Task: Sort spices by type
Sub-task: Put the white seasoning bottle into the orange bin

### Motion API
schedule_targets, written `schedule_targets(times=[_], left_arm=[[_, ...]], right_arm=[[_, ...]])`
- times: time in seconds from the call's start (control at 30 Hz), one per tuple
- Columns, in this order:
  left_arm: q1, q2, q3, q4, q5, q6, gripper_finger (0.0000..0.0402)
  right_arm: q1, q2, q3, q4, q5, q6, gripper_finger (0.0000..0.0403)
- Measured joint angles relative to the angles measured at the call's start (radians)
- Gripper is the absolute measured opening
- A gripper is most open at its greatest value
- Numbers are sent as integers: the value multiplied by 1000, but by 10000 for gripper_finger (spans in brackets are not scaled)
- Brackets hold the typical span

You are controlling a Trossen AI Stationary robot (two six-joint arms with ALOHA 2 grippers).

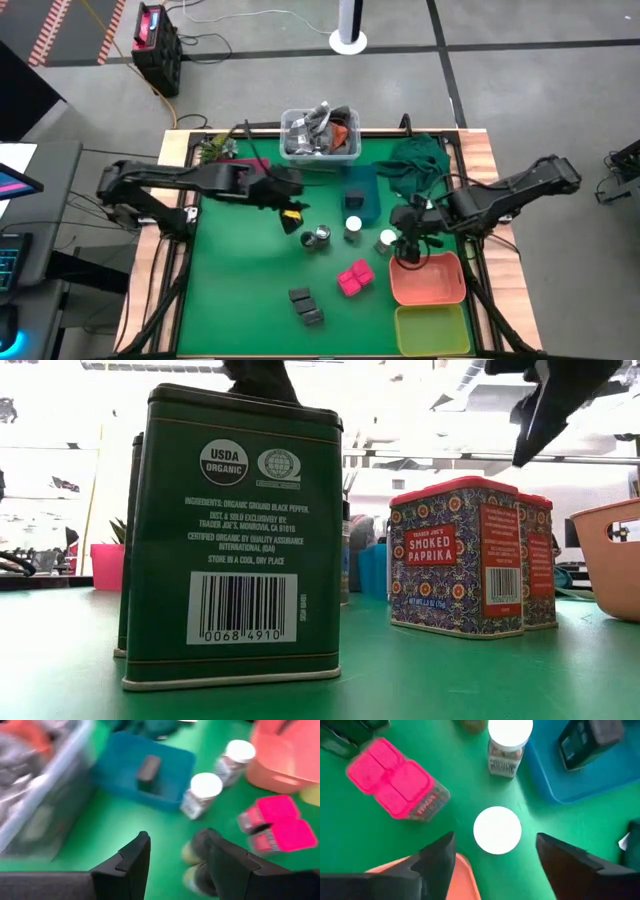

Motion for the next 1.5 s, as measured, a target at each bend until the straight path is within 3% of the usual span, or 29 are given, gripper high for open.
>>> schedule_targets(times=[0.27, 0.53, 0.67, 0.77, 0.97, 1.37, 1.5], left_arm=[[0, -108, -11, -155, -123, -94, 185], [24, -125, -12, -308, -183, -87, 244], [23, -169, -76, -254, -200, -25, 254], [24, -232, -179, -161, -207, -4, 253], [26, -335, -294, -171, -200, -32, 250], [26, -477, -304, -153, -205, -110, 250], [26, -512, -304, -155, -220, -110, 250]], right_arm=[[-73, 75, 9, 7, -65, 88, 361], [-81, 205, 76, -18, -70, 104, 365], [-82, 252, 87, -48, -72, 125, 364], [-95, 286, 87, -75, -100, 132, 356], [-102, 318, 84, -62, -117, 131, 327], [-208, 348, 84, -60, -213, 49, 234], [-245, 347, 85, -80, -252, 49, 231]])
